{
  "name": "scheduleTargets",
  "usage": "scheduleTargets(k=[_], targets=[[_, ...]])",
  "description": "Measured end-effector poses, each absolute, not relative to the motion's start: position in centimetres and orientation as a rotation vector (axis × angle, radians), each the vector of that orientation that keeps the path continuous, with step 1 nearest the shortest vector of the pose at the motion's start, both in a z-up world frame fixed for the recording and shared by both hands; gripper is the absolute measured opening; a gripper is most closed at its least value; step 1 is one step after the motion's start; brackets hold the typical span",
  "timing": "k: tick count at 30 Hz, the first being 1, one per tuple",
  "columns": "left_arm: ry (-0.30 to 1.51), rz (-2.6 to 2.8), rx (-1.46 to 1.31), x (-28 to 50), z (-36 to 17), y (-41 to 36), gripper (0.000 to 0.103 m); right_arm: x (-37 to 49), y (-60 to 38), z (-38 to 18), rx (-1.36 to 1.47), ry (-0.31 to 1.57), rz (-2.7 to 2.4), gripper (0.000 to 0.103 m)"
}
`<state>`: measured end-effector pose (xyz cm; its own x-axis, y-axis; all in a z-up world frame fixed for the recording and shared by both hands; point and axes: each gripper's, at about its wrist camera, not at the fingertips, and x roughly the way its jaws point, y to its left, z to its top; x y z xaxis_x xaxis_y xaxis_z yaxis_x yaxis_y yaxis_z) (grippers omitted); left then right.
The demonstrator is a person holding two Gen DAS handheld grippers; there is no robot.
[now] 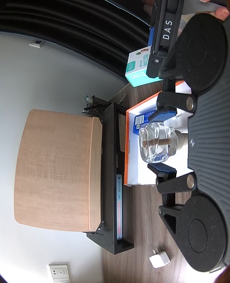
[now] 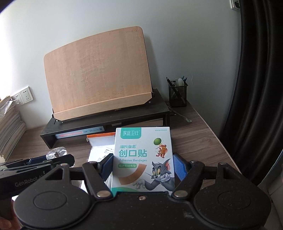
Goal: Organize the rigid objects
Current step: 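Carry the glass bottle with the left gripper while the right gripper carries the bandage box over the box, then lower the bandage box into the box with the right gripper while the left gripper holds the bottle above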
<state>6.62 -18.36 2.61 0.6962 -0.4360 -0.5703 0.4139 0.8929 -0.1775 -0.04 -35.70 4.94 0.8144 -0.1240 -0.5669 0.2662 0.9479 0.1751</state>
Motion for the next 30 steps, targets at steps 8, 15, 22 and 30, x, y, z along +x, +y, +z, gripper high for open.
scheduleTargets(k=[8, 15, 22, 30], targets=[[0.646, -0.471, -0.013, 7.4, 2.7, -19.3, 0.05, 1.2, -36.0, 4.6, 0.26, 0.592, -0.194, 0.084], [0.662, -0.478, 0.007, 8.7, 2.2, -19.5, 0.05, 2.6, -35.9, 3.9, 0.274, 0.609, -0.203, 0.084], [0.678, -0.492, 0.017, 9.8, 1.7, -19.6, 0.05, 3.9, -35.7, 3.4, 0.281, 0.628, -0.214, 0.084], [0.693, -0.499, 0.025, 10.6, 1.3, -19.8, 0.05, 5.0, -35.4, 3.2, 0.276, 0.641, -0.22, 0.084]])
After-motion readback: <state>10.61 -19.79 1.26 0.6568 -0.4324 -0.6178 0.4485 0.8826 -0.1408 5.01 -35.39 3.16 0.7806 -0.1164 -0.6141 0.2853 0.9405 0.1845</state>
